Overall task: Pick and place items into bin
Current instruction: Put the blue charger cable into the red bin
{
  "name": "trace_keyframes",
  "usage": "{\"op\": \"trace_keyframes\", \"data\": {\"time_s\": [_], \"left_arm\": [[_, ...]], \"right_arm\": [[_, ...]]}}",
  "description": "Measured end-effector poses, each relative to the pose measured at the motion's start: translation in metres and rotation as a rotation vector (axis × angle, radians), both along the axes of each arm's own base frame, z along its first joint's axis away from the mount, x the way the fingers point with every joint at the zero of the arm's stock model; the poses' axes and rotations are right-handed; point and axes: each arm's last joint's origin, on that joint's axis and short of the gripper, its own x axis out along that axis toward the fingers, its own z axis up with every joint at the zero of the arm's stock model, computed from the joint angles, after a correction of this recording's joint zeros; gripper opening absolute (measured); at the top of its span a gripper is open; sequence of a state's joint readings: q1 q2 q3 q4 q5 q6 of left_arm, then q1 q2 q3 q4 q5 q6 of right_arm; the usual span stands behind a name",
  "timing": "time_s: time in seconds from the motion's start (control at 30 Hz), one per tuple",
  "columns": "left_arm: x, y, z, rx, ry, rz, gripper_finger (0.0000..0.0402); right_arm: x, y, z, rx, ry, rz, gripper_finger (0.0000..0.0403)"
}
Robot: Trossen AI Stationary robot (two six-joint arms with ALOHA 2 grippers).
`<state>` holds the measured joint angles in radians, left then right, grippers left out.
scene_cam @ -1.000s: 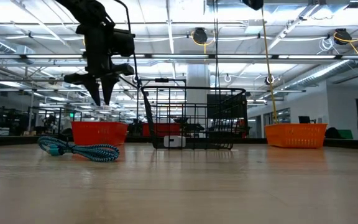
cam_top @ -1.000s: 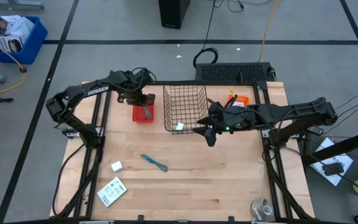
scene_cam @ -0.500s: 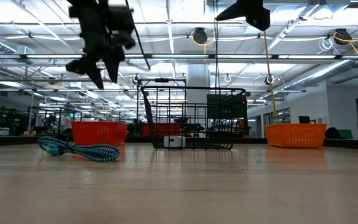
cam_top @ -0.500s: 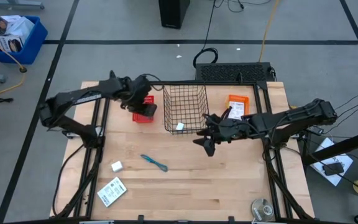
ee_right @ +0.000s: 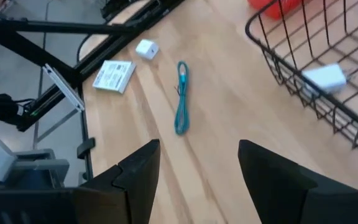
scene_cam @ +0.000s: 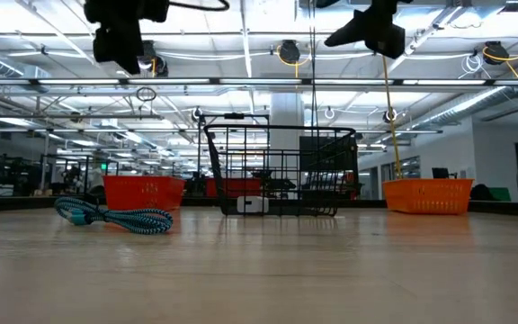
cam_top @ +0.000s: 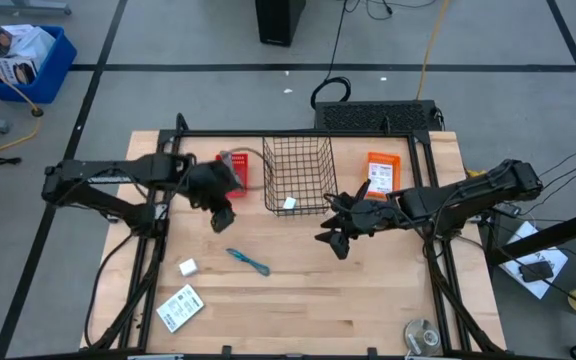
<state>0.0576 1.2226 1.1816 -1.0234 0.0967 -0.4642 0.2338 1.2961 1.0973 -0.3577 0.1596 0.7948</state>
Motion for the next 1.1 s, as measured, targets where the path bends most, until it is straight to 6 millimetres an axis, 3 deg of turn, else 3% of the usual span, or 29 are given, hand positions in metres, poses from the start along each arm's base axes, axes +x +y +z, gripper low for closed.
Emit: {"op": "trace_keyframes", "data": {"time_s": [0.2, 0.5, 0.83, 0.97, 1.1], "left_arm": [[0.009, -0.036, -0.021, 0.101, 0.076, -0.237, 0.0191], [0.022, -0.077, -0.086, 0.169, 0.165, -0.4, 0.0191], [0.033, -0.094, -0.16, 0.219, 0.311, -0.489, 0.0191], [0.039, -0.097, -0.177, 0.236, 0.346, -0.493, 0.0191], [0.042, -0.097, -0.183, 0.192, 0.359, -0.469, 0.0176]], "right_arm": [[-0.003, 0.004, -0.006, 0.018, 0.026, -0.005, 0.021], [-0.003, 0.003, -0.007, 0.027, 0.028, -0.037, 0.021], [-0.003, 0.003, -0.007, 0.079, 0.038, -0.074, 0.021], [-0.003, 0.003, -0.007, 0.087, 0.037, -0.081, 0.021], [-0.003, 0.003, -0.007, 0.091, 0.037, -0.084, 0.021]]}}
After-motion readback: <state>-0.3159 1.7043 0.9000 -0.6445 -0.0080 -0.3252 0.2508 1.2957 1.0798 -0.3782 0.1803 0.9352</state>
